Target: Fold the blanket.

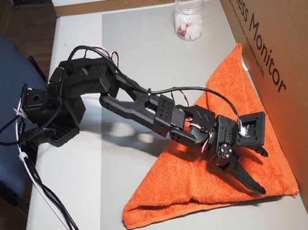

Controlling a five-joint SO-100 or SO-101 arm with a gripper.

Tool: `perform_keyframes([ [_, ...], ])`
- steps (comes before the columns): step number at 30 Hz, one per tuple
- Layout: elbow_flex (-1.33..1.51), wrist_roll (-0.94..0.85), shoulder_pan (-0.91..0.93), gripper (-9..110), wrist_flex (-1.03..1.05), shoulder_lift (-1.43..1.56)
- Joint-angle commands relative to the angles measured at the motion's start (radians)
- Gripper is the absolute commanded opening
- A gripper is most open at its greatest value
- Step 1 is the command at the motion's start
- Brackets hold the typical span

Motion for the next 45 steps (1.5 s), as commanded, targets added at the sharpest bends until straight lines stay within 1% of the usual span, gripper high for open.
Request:
perform_keyframes([
  [1,-0.046,-0.006,-0.023,23,0.000,0.049],
  [4,-0.014,-0.011,-0.029,16,0.031,0.130],
  [8,0.057,-0.011,-0.028,0,0.192,0.252],
  [9,0.077,-0.011,-0.025,-1,0.239,0.281],
  [15,0.179,-0.011,-0.023,0,0.485,0.407],
  [24,0.288,-0.011,-0.003,0,0.746,0.586],
  [28,0.428,0.005,0.034,0,0.813,0.715],
  [30,0.574,0.009,0.084,0,0.822,0.827],
  [41,1.081,0.336,0.224,0,0.825,1.243],
  [45,1.262,0.428,0.258,6,0.825,1.397],
])
